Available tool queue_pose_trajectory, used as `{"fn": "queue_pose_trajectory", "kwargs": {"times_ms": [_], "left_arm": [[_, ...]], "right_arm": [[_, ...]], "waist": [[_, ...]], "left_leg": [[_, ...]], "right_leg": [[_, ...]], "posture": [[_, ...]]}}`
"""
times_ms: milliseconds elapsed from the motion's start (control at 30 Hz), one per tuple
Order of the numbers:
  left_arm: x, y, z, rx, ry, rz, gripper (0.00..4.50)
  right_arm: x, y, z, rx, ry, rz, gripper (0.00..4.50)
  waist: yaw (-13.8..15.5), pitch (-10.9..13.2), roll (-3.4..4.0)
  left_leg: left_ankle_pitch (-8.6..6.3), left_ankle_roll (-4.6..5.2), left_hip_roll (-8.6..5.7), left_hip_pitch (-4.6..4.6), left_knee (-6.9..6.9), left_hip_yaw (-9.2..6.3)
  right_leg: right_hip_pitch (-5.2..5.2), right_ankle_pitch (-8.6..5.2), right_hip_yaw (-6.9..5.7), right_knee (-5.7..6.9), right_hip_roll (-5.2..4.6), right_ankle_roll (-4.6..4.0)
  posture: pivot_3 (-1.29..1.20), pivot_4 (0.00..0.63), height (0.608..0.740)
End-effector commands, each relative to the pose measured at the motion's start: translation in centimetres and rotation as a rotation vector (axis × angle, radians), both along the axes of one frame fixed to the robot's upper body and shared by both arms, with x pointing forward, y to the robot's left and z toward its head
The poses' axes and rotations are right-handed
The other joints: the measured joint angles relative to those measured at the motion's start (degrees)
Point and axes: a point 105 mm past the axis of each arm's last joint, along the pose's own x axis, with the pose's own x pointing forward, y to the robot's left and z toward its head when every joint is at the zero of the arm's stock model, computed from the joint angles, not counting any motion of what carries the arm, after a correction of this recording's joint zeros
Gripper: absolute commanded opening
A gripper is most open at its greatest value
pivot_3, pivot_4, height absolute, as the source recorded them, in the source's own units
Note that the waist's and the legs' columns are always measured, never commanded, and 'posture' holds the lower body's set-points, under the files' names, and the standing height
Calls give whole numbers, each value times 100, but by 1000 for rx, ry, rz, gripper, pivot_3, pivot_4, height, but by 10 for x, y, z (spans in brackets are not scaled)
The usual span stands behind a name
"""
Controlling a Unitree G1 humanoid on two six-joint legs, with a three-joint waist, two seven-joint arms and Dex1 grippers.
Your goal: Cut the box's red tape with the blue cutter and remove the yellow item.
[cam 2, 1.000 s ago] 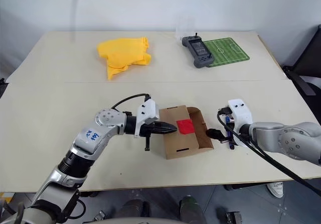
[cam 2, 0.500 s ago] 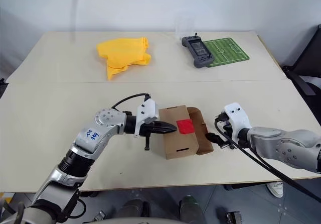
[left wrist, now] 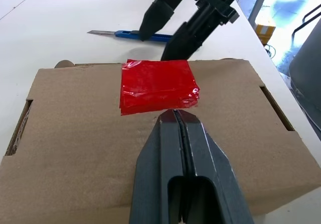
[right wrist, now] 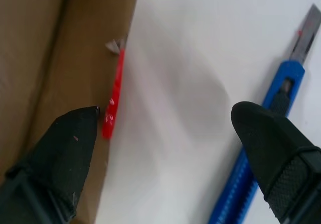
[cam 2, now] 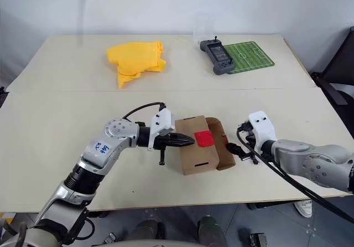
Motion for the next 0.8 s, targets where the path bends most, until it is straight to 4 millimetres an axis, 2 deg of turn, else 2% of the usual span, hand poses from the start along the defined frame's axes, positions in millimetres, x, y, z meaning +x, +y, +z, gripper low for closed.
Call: {"fn": "queue_pose_trajectory", "kwargs": {"times_ms": [33,367,800], "left_arm": [[2,2,-2,19,1,10,0],[0,-1,-5,17,7,4,0],[3,-2,-3,20,0,7,0]], "right_arm": [[4,9,10,26,-26,0,4474],[2,1,1,-151,-89,39,4474],[2,10,6,-107,-129,52,4474]], "waist": [[3,0,0],[2,0,0],[5,0,0]], "left_leg": [[0,0,0,0,0,0],[0,0,0,0,0,0],[0,0,0,0,0,3]], "right_leg": [[0,0,0,0,0,0],[-2,0,1,0,0,0],[-2,0,3,-1,-1,0]], "posture": [[0,150,740],[0,150,740],[0,150,740]]}}
